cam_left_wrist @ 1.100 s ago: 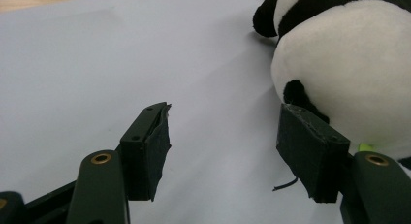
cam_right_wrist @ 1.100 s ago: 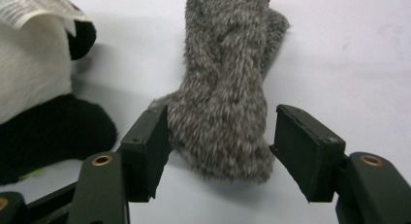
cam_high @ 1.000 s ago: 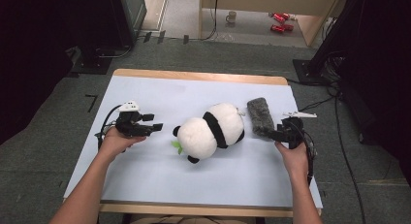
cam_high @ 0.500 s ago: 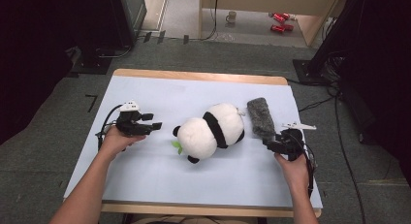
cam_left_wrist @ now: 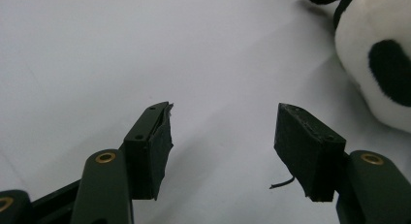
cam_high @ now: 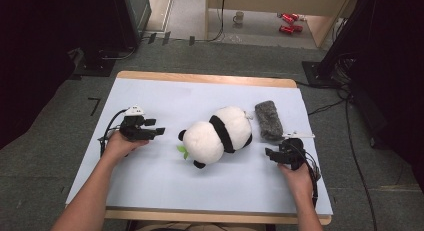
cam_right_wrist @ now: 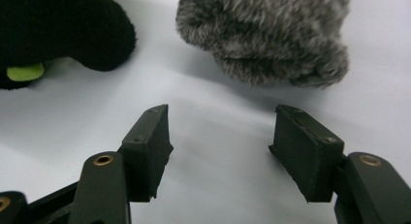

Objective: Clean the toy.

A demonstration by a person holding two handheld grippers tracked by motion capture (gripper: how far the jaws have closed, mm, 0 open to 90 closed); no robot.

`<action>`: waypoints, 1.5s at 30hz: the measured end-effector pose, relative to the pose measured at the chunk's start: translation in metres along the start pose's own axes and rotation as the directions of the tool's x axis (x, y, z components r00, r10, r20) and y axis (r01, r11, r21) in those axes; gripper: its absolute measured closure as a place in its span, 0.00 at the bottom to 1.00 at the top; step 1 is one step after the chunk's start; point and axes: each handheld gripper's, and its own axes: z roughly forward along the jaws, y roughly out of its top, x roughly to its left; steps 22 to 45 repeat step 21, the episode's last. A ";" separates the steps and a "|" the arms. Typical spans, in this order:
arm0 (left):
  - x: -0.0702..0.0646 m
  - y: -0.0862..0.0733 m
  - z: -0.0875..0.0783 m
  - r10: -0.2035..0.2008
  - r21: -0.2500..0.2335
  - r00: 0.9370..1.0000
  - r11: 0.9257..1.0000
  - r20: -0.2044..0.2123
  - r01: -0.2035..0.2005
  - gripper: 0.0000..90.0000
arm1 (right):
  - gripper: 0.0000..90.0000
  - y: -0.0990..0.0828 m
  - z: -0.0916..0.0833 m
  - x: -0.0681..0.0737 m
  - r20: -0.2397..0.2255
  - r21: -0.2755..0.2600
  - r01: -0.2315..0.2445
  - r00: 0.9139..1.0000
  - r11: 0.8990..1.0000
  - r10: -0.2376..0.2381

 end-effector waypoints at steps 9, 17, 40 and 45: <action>0.005 -0.007 0.006 -0.007 0.048 1.000 0.999 -0.011 0.008 0.42 | 0.39 -0.008 0.005 0.001 -0.002 -0.045 0.029 1.000 0.999 -0.029; 0.007 -0.007 0.005 -0.015 0.045 1.000 0.999 -0.017 0.016 0.42 | 0.35 -0.013 0.006 0.000 -0.020 -0.075 0.025 0.999 0.997 -0.027; 0.008 -0.008 0.005 -0.016 0.050 1.000 0.999 -0.025 0.017 0.41 | 0.32 -0.014 0.006 0.002 -0.020 -0.077 0.037 0.999 0.996 -0.039; 0.008 -0.008 0.005 -0.016 0.050 1.000 0.999 -0.025 0.017 0.41 | 0.32 -0.014 0.006 0.002 -0.020 -0.077 0.037 0.999 0.996 -0.039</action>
